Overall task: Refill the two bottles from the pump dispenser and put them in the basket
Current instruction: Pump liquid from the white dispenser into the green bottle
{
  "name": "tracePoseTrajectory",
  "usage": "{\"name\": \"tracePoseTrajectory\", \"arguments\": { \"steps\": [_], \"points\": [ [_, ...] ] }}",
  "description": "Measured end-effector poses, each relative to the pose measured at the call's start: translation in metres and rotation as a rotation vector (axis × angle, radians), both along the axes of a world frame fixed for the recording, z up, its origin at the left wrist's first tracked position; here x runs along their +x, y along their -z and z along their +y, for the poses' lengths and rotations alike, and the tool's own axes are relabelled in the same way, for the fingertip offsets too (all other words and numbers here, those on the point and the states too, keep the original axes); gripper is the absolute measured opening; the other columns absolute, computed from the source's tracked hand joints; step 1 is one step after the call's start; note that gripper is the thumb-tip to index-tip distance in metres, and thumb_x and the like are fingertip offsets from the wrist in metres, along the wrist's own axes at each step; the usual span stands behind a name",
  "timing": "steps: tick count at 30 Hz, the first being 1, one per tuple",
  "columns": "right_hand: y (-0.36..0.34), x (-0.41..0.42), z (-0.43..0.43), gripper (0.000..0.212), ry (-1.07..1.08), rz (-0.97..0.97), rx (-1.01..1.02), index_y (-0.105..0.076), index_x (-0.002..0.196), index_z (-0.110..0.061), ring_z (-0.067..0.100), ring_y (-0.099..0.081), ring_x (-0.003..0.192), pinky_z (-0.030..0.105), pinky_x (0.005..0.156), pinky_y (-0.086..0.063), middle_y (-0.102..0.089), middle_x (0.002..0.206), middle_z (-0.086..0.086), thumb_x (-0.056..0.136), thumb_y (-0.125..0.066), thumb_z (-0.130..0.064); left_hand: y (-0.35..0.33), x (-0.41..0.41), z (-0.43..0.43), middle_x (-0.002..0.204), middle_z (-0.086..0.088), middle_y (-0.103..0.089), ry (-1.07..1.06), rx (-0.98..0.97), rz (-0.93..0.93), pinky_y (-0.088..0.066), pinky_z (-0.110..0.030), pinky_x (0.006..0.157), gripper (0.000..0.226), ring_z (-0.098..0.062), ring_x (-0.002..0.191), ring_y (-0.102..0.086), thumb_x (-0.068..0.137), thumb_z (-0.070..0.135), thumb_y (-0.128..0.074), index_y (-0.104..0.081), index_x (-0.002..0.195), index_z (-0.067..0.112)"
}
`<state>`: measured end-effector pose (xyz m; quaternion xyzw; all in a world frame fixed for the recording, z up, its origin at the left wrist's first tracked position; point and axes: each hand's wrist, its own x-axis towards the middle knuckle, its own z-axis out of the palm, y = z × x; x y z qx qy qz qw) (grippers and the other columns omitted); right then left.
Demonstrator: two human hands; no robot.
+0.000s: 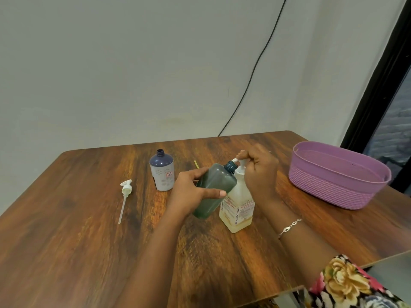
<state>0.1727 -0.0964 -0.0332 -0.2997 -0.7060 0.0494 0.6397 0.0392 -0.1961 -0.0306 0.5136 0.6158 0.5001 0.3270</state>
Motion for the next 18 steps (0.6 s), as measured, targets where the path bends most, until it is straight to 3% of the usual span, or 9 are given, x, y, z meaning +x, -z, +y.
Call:
{"name": "tracePoseTrajectory", "arguments": {
  "steps": [4,9,14,18],
  "points": [
    [0.002,0.002,-0.002,0.030,0.019,-0.004,0.054,-0.063,0.062,-0.001,0.025,-0.058,0.058,0.040,0.051,-0.048,-0.060,0.062,0.009,0.074,-0.037,-0.010,0.003,-0.003,0.000,0.114,0.002,-0.060,0.007,0.002,0.004,-0.047,-0.040,0.092,0.071,-0.018,0.106,-0.054,0.062,0.015,-0.082,-0.056,0.127,0.018],
    [0.019,-0.010,0.010,0.023,0.126,-0.033,0.123,-0.057,0.057,-0.001,0.023,-0.053,0.055,0.036,0.046,-0.045,-0.056,0.059,0.008,0.064,-0.044,0.016,0.010,-0.005,0.003,0.115,0.002,-0.060,-0.017,-0.007,0.018,-0.047,-0.039,0.091,0.073,-0.018,0.105,-0.055,0.059,0.019,-0.083,-0.056,0.127,0.018],
    [0.018,-0.011,0.010,0.025,0.089,-0.016,0.092,-0.057,0.058,-0.001,0.026,-0.053,0.054,0.036,0.049,-0.041,-0.055,0.059,0.009,0.069,-0.036,0.004,0.009,-0.004,0.000,0.115,0.003,-0.060,0.003,0.006,0.011,-0.047,-0.040,0.093,0.073,-0.017,0.106,-0.055,0.060,0.020,-0.083,-0.056,0.128,0.019],
    [0.004,-0.005,0.011,0.021,0.040,-0.046,0.034,-0.058,0.057,0.000,0.025,-0.051,0.052,0.042,0.048,-0.044,-0.054,0.057,0.009,0.067,-0.047,0.015,0.003,-0.003,-0.002,0.105,0.010,-0.059,0.012,0.015,-0.015,-0.046,-0.034,0.087,0.068,-0.014,0.101,-0.054,0.061,0.015,-0.082,-0.057,0.124,0.021]
  ]
}}
